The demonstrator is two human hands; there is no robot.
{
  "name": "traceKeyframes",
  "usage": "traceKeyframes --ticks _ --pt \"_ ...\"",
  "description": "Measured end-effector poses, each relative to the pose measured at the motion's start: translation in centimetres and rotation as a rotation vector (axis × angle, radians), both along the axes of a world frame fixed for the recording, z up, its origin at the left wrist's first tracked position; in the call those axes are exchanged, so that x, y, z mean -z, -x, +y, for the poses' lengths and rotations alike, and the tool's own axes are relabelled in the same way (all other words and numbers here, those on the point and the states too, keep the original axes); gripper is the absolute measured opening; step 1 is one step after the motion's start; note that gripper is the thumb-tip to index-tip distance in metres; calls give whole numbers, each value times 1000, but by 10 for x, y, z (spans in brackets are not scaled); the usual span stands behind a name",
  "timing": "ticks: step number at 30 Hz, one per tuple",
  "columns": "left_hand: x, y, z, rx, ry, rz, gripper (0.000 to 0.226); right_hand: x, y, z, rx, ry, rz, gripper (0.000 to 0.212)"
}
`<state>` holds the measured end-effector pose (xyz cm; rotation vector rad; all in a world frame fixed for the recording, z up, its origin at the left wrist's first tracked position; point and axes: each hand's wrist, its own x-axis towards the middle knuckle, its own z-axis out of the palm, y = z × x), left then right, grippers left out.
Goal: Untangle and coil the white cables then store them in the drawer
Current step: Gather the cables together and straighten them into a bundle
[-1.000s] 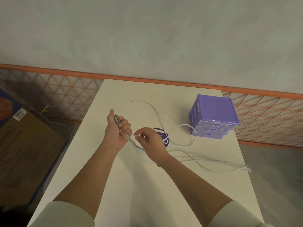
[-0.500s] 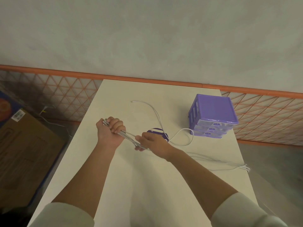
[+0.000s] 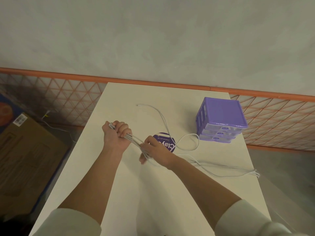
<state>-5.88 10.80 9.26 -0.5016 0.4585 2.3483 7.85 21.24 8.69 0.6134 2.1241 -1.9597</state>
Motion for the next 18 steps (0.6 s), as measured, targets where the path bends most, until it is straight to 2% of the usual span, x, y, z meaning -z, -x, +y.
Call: traceKeyframes --ticks 2,5,7,9,11,14,15,18 --pt "0 0 -1 -5 28 3 48 0 -1 -1 8 -55 -17 26" --pt "2 -3 -7 -8 59 38 27 -2 -1 6 -46 -413 8 31" --pt "5 -5 -11 -2 68 45 28 -6 -1 10 -127 -668 37 35" --pt "5 -5 -14 9 106 37 36 -8 -1 14 -155 -811 57 43" --pt "2 -2 -17 11 124 25 38 -8 -1 23 -119 -834 39 51" --pt "-2 5 -25 -19 106 23 28 -13 -7 48 94 -663 12 61" --pt "-3 7 -28 -36 100 23 27 -17 -10 56 142 -674 13 62" --pt "-2 10 -29 -69 98 14 25 -25 -19 72 146 -896 -7 58"
